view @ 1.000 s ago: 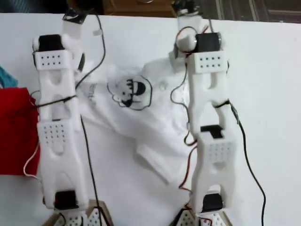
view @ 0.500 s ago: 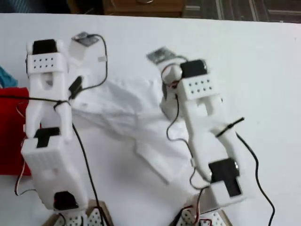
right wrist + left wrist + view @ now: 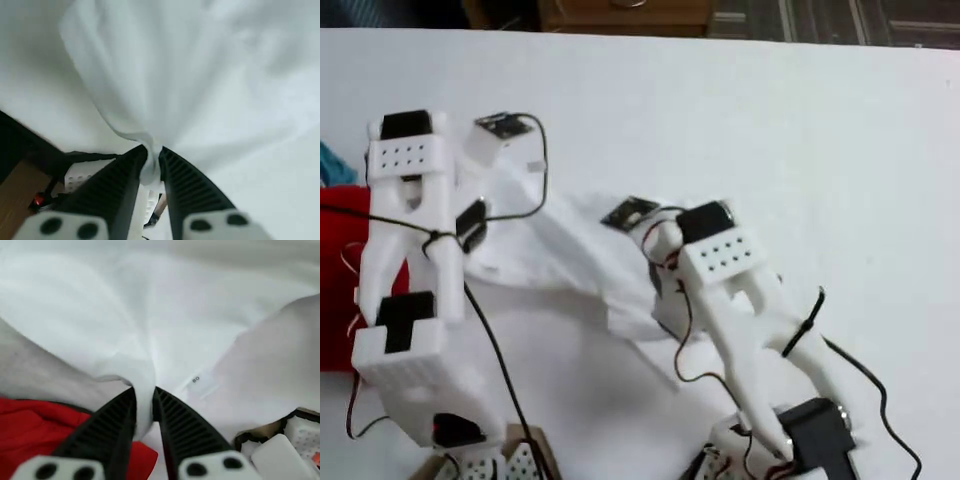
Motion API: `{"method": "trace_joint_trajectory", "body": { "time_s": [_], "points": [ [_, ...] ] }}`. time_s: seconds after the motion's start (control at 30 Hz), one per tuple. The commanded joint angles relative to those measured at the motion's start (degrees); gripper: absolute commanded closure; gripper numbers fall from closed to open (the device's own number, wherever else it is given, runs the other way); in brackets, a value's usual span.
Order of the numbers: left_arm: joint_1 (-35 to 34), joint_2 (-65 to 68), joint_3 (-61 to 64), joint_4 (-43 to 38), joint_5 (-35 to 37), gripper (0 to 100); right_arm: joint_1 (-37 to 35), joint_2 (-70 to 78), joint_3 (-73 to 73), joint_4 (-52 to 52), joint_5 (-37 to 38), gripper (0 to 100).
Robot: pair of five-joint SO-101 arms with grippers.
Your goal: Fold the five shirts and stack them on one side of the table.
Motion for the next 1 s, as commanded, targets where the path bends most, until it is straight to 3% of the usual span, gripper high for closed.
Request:
{"method": "trace_joint_trajectory", "body": {
  "time_s": [0.0, 0.43, 0.67, 0.8, 0.97],
  "points": [
    [0.2, -3.2, 0.1, 0.8, -0.3, 98, -1.4, -1.6, 0.4, -3.6, 0.6, 98.1],
    [-0.2, -3.5, 0.1, 0.4, 0.0, 97, -1.9, 16.5, 0.3, -12.1, 0.6, 97.8],
    [-0.3, -3.7, -1.8, 0.6, 3.8, 76, -2.1, 18.4, 0.3, -12.2, 3.3, 76.7],
    [-0.8, -3.7, -6.8, 0.7, 4.3, 75, -2.1, 15.1, 0.2, -10.2, 4.1, 71.9],
    [-5.1, -3.1, -15.0, 0.7, 12.5, 75, -1.5, 6.5, 0.2, -4.4, 4.3, 71.9]
  ]
}}
